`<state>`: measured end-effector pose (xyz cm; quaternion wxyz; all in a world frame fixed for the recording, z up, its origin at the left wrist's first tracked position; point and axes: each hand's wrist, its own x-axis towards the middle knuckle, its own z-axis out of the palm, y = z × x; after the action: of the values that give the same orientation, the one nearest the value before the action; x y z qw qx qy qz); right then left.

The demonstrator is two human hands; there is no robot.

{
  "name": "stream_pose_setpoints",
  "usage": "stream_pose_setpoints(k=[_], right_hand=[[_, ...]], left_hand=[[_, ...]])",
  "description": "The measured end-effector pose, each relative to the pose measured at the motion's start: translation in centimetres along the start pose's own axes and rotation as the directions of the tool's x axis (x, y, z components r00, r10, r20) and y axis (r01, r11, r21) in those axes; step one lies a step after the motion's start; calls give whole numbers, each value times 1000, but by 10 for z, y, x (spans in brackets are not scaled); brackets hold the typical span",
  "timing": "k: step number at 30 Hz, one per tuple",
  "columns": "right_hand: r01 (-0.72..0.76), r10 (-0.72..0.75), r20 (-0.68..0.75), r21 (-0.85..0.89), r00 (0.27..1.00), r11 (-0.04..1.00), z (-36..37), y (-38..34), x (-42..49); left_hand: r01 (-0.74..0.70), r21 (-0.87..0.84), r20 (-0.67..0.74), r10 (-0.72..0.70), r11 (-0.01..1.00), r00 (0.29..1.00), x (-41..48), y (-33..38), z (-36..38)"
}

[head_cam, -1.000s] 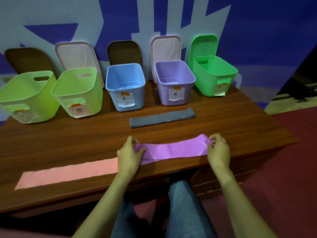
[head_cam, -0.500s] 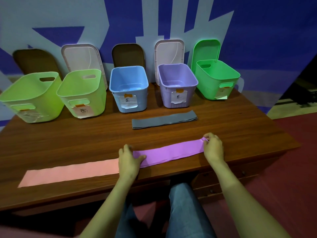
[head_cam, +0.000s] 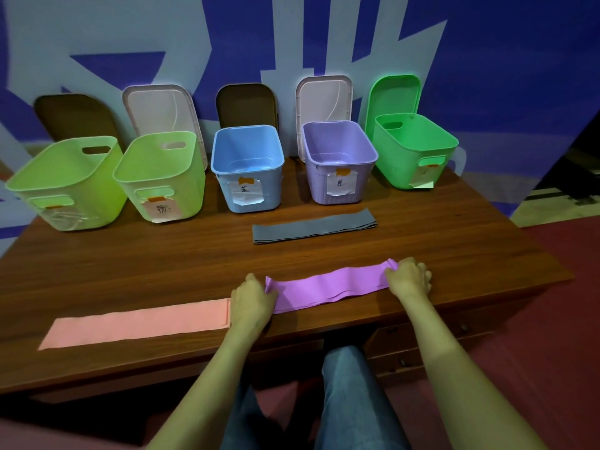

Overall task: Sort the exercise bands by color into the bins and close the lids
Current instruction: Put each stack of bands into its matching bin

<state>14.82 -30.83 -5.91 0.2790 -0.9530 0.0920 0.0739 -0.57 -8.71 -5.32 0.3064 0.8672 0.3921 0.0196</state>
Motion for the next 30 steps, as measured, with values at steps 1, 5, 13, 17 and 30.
stream_pose_setpoints(k=[1, 5, 13, 17, 30], right_hand=[[-5, 5, 4, 9, 1000, 1000, -2, -1, 1], [63, -61, -15, 127, 998, 990, -1, 2, 2], [175, -166, -57, 291, 984, 940, -15, 5, 1], [144, -159, 11, 370, 987, 918, -23, 11, 10], [17, -165, 205, 579, 965, 815, -31, 34, 27]], left_hand=[[-5, -54, -3, 5, 999, 1000, -2, 3, -2], [-7, -356, 0, 7, 934, 1000, -4, 16, -6], [-153, -587, -1, 188, 795, 982, -7, 88, -6], [-195, -493, 71, 263, 848, 962, -10, 127, 14], [-210, -199, 290, 262, 957, 920, -14, 190, 96]])
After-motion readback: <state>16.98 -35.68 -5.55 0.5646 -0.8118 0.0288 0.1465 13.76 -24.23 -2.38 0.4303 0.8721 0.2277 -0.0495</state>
